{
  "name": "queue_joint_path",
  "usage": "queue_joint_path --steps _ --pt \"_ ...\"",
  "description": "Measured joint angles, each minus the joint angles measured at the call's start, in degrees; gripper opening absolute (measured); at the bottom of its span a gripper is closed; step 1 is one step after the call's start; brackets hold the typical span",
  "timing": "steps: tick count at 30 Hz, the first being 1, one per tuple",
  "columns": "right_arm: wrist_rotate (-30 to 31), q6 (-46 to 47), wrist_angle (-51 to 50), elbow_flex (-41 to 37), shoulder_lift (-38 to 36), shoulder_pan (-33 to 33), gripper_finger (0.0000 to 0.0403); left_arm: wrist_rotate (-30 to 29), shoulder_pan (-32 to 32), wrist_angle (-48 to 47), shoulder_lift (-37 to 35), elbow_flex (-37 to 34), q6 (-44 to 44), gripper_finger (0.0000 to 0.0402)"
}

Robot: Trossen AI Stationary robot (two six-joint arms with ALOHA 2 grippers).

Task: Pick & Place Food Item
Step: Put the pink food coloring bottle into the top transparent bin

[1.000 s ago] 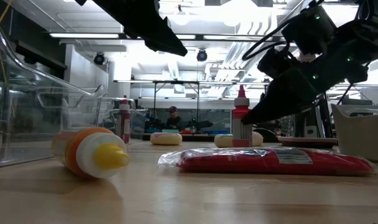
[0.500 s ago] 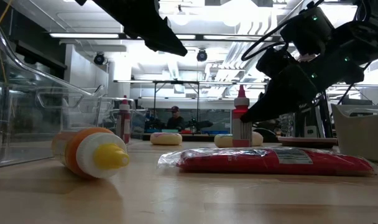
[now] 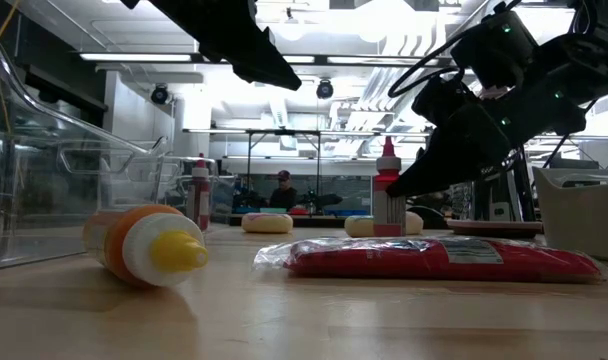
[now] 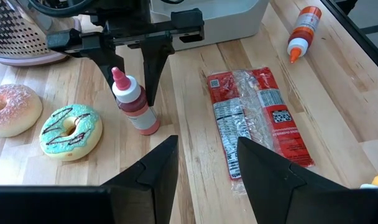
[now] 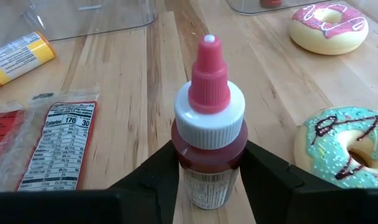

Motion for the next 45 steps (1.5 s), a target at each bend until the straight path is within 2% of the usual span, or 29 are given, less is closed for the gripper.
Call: queue_joint_path --steps 8,18,23,31,35,45 --pt "-0.3 0.0 0.5 0.6 0.0 0.1 0.0146 0.0 0.0 0.0 0.0 0.0 0.0 0.0157" --pt "-4.9 -0.4 -4.6 6.8 -0.1 0.8 0.0131 0.0 0.0 1.6 0.0 0.0 2.7 0.0157" --pt "-4.6 -2.2 -10.5 10.9 -0.1 2.3 0.0130 0.0 0.5 3.4 0.0 0.0 1.1 0.0157" --pt "-4.5 -3.7 -14.0 15.7 -0.1 4.3 0.0130 0.2 3.8 3.4 0.0 0.0 -5.9 0.0157" --pt "-4.4 -4.9 -15.1 17.0 -0.1 5.0 0.0130 3.6 5.2 3.4 0.0 0.0 -6.3 0.0157" --pt "-2.9 -6.8 -15.1 18.6 -0.1 5.0 0.0130 5.2 5.7 4.0 0.0 0.0 -5.4 0.0212"
